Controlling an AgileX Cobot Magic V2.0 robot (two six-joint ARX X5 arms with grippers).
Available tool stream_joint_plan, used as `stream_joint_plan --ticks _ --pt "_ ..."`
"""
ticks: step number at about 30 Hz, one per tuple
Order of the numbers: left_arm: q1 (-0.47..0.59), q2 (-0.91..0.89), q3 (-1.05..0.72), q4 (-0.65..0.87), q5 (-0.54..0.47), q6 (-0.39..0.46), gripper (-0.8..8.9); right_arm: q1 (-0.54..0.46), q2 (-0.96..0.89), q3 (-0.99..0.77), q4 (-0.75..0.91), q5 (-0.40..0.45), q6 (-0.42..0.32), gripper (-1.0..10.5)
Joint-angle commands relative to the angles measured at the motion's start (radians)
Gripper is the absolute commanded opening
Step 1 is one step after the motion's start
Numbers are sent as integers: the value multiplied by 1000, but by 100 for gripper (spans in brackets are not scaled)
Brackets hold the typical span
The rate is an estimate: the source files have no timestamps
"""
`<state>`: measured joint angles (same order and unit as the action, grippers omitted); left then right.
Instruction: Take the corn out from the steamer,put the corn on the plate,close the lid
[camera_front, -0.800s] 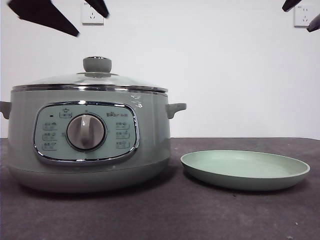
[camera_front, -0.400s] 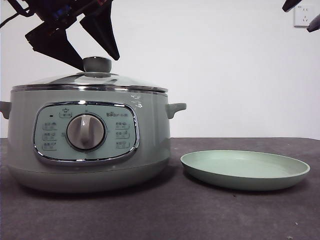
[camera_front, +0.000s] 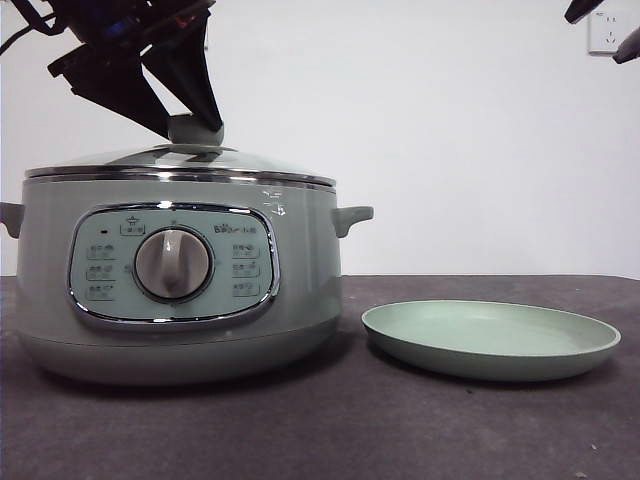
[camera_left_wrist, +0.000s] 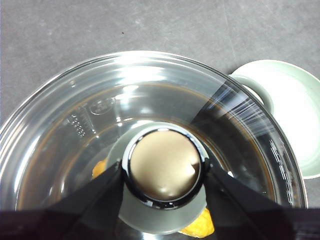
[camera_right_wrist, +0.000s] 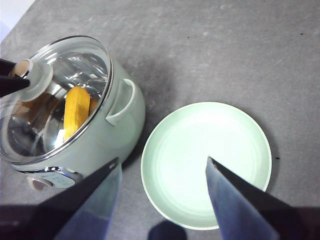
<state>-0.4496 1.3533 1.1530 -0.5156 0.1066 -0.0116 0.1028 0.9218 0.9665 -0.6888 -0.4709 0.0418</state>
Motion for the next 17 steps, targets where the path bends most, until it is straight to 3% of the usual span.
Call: stream_joint_plan --ticks 1,9,14,17 --pt "0 -14 16 44 -14 15 -9 13 1 3 17 -2 11 284" --pt "0 -217 99 44 -135 16 -9 246 132 69 38 8 21 285" --pt "0 -421 99 24 -298 18 -9 435 364 253 11 62 9 285" --pt "0 -496 99 13 -336 34 -9 499 480 360 -6 97 -9 290"
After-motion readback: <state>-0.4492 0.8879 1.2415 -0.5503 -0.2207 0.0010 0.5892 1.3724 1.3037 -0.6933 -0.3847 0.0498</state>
